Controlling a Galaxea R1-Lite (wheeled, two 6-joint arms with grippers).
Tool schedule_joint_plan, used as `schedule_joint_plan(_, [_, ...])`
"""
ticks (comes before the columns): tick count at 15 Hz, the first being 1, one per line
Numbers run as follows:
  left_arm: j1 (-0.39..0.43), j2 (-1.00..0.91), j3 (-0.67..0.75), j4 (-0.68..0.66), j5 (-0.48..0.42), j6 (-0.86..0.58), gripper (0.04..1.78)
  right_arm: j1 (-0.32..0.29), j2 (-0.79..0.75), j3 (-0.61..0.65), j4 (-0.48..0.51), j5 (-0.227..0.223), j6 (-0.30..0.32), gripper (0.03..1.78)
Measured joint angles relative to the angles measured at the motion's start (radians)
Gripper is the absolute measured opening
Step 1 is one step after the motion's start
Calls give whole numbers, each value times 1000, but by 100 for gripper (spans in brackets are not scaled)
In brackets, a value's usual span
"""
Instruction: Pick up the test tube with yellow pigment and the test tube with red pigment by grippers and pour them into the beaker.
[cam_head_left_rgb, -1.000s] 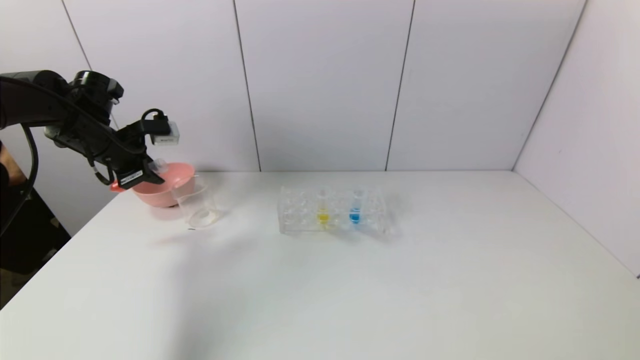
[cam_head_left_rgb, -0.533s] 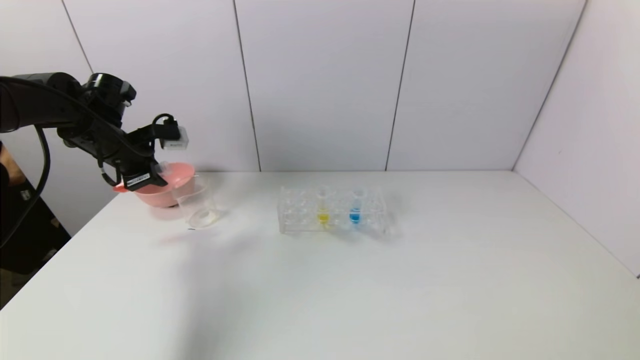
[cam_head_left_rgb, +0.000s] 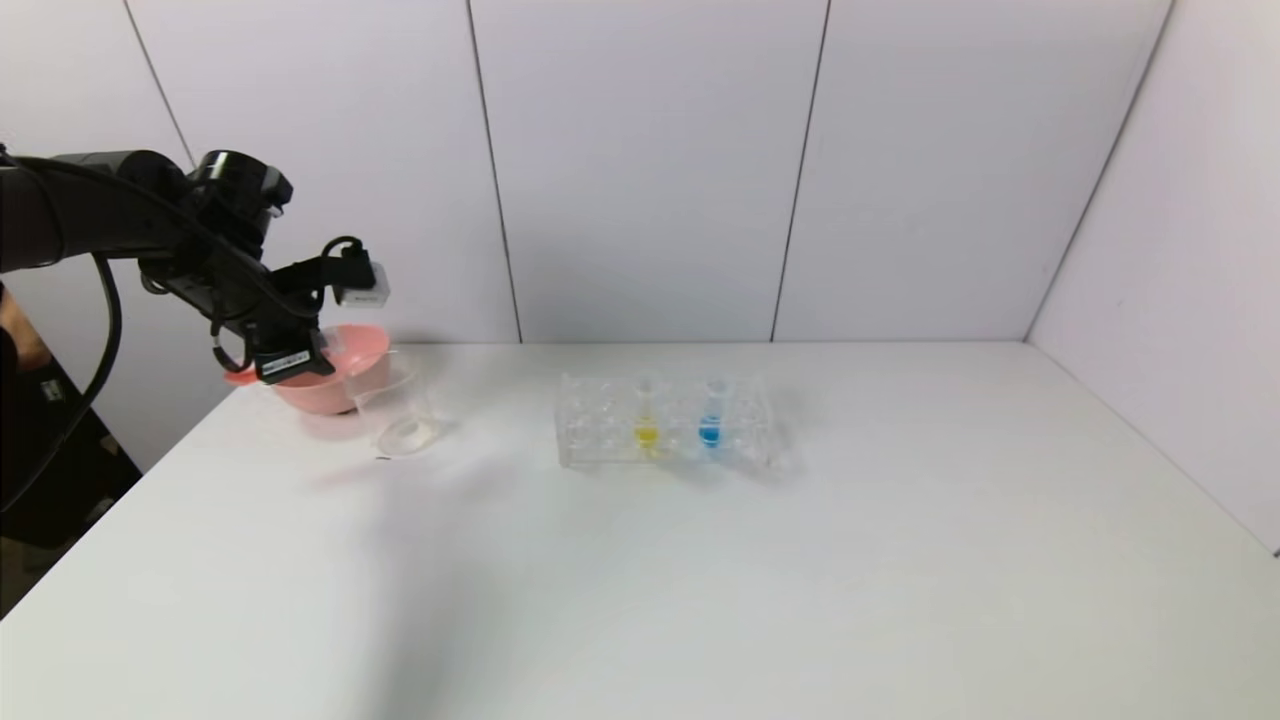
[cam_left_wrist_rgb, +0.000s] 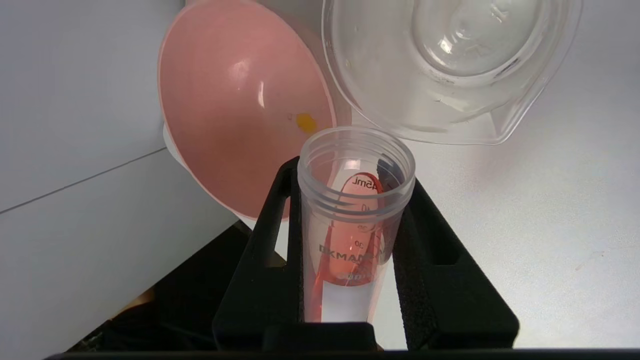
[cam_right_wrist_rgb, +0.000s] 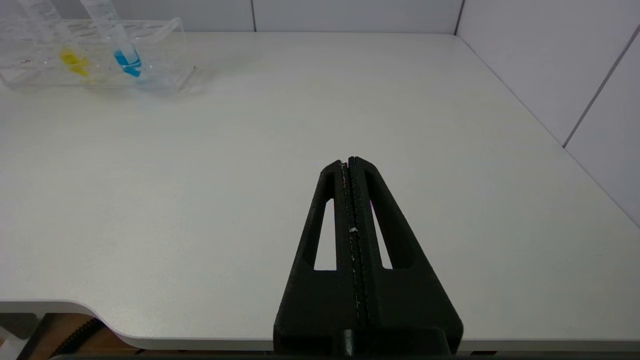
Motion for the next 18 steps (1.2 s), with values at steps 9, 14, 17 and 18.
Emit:
schedule_joint_plan(9, [-31, 16, 0, -7, 91, 5, 53, 0, 0, 0, 0, 0, 0, 11])
schedule_joint_plan(14, [-40, 22, 0, -8, 136, 4, 53, 0, 0, 0, 0, 0, 0, 11])
schedule_joint_plan(17, [-50, 26, 0, -15, 164, 5, 53, 0, 0, 0, 0, 0, 0, 11])
schedule_joint_plan(18, [-51, 27, 0, -15, 167, 5, 53, 0, 0, 0, 0, 0, 0, 11])
